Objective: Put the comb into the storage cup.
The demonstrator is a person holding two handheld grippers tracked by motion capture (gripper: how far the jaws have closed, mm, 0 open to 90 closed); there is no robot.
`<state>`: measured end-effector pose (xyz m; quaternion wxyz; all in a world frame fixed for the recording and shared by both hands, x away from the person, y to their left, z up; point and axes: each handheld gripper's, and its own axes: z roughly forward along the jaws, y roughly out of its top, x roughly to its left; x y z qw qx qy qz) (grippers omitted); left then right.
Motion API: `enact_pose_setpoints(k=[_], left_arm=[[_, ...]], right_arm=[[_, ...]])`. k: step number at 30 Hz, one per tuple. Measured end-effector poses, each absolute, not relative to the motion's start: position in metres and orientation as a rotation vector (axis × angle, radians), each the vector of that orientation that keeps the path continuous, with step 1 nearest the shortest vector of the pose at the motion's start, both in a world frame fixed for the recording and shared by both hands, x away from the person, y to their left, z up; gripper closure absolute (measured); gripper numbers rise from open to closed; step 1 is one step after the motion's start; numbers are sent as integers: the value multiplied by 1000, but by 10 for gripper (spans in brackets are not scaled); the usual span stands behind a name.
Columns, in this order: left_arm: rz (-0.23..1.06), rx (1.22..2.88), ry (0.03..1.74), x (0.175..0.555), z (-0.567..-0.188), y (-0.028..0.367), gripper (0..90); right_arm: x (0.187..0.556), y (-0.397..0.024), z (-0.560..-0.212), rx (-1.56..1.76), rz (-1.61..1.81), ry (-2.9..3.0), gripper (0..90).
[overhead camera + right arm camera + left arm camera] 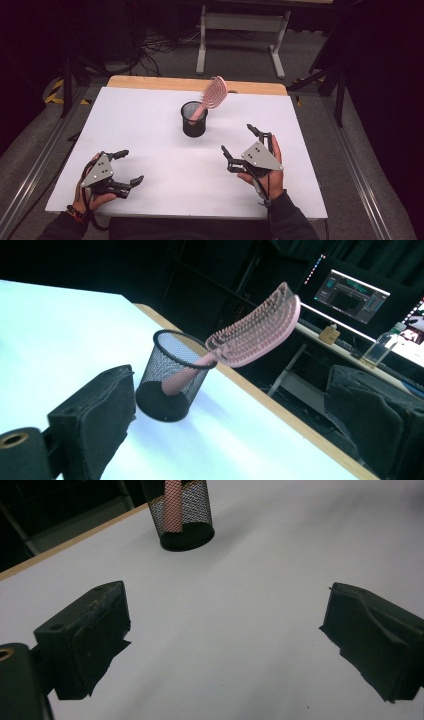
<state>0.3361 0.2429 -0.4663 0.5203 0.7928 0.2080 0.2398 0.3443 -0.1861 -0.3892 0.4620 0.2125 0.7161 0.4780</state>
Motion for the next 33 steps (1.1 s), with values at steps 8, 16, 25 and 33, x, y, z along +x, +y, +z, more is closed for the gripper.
enact_pose_setpoints(k=[8, 16, 25, 33], left_arm=[[575, 1904, 494, 336, -466, 243, 57], [572, 1905, 496, 337, -467, 243, 55], [579, 1904, 500, 337, -466, 241, 55], [569, 1902, 511, 338, -467, 241, 52]], right_arm=[[341, -190, -405, 518, 1136, 1803, 71], [340, -202, -420, 554, 1100, 1837, 71], [336, -222, -431, 609, 1092, 1854, 63], [329, -244, -447, 646, 1095, 1885, 59]])
